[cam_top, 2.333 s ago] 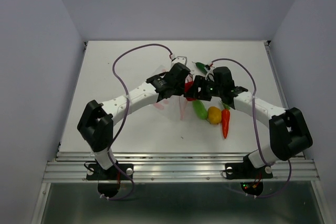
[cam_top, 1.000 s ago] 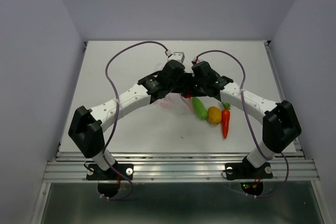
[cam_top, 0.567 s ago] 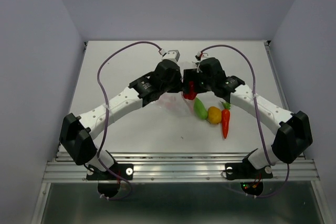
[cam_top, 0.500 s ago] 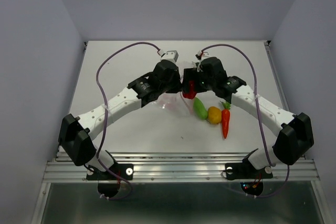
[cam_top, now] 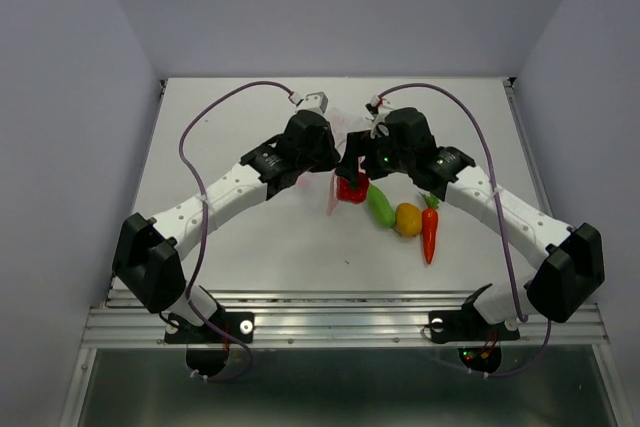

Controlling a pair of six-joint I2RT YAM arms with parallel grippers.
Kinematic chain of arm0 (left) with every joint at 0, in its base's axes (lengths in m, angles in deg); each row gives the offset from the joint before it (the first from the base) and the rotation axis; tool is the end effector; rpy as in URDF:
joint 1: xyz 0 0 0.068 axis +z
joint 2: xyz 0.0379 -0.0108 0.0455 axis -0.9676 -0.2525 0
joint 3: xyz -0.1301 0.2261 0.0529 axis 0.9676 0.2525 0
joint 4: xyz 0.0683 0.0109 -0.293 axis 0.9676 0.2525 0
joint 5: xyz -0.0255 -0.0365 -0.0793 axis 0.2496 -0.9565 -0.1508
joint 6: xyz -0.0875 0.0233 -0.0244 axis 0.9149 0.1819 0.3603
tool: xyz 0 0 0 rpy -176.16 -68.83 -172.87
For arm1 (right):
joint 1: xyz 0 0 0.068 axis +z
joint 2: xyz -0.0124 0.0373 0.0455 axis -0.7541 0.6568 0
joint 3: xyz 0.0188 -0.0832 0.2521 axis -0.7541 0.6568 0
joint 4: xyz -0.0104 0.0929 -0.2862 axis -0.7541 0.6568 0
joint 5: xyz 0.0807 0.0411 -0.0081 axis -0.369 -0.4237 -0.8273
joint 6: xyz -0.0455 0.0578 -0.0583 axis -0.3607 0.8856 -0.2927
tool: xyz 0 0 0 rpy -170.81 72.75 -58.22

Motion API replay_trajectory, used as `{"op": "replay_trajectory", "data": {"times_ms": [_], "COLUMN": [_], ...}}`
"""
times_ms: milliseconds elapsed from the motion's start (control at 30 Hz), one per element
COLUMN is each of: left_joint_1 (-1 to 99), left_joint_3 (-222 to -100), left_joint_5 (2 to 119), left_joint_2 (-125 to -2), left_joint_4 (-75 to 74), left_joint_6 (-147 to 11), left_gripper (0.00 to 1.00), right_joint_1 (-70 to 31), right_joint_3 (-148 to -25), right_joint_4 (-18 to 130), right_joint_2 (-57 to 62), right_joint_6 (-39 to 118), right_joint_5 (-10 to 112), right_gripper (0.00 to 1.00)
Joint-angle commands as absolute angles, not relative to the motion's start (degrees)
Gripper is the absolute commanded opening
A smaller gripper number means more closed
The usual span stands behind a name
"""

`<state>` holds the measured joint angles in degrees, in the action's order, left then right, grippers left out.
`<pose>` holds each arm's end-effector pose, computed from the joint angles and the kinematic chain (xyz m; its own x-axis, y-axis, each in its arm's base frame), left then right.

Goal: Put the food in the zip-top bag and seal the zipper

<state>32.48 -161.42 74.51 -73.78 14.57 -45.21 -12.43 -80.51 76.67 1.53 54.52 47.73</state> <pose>0.3256 -0.2905 0.2962 -0.6032 -0.1989 -0.7724 0.3281 0.8208 -0.4676 0.3142 0.2525 0.2912 -0.6569 -0.0370 -0.7530 -0.5071 0.7608 0.4050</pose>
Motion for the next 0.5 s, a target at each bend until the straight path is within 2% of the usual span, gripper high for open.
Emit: {"op": "replay_trajectory", "data": {"times_ms": [0, 233, 367, 467], "left_joint_1": [32.40, 32.66, 32.75, 32.75], "left_joint_3": [-161.24, -161.42, -161.60, -161.07], "left_joint_5": [71.88, 71.08, 72.05, 73.45], "left_joint_2": [-71.72, -71.98, -73.04, -74.53], "left_joint_4": [10.71, 10.62, 11.06, 11.59], "left_joint_6": [-44.93, -44.84, -45.11, -45.37], "left_gripper": [0.00, 0.00, 0.00, 0.00], "right_joint_1": [-11.86, -11.86, -11.86, -11.86], "right_joint_3": [-83.26, -83.52, -82.30, -80.11], "right_joint_4": [73.36, 72.75, 73.45, 73.54], "right_joint_2": [3.21, 3.75, 3.93, 2.52], "right_joint_6": [55.79, 57.29, 57.20, 56.59], "right_joint_5": [48.67, 53.49, 57.71, 57.47], "right_gripper": [0.81, 0.77, 0.80, 0.89]}}
